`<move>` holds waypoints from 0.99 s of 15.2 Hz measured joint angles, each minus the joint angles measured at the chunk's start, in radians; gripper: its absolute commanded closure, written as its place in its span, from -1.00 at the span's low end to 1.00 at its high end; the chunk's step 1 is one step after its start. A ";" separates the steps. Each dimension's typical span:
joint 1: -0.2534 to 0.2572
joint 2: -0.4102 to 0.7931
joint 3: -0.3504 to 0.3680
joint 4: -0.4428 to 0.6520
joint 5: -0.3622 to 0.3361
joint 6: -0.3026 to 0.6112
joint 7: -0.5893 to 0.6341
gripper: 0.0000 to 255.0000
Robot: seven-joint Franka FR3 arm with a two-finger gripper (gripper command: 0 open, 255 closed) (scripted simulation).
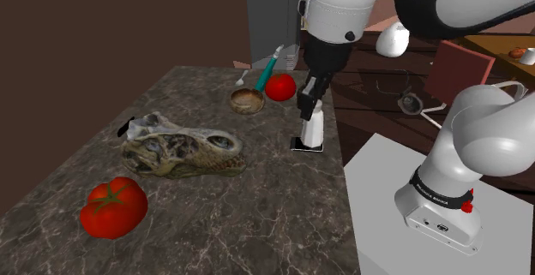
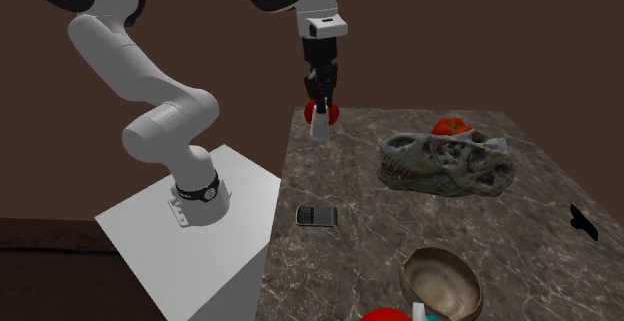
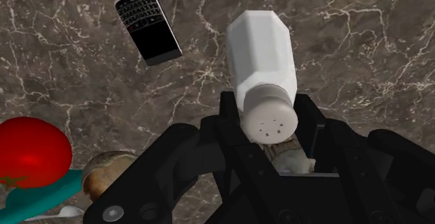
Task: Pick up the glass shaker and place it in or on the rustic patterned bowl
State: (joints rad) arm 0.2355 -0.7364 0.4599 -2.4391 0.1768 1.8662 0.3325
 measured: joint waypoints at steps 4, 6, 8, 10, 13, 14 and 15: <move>-0.055 0.095 -0.032 0.064 -0.046 0.028 -0.050 1.00; -0.082 0.148 -0.048 0.105 -0.070 0.040 -0.074 1.00; -0.111 0.212 -0.062 0.149 -0.096 0.059 -0.099 1.00; -0.136 0.276 -0.071 0.195 -0.120 0.075 -0.116 1.00; -0.170 0.377 -0.081 0.279 -0.158 0.089 -0.136 1.00; -0.179 0.411 -0.082 0.317 -0.170 0.084 -0.140 1.00; -0.189 0.445 -0.086 0.352 -0.182 0.082 -0.147 1.00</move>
State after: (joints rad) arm 0.0464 -0.2913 0.3737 -2.0874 -0.0054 1.9485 0.1854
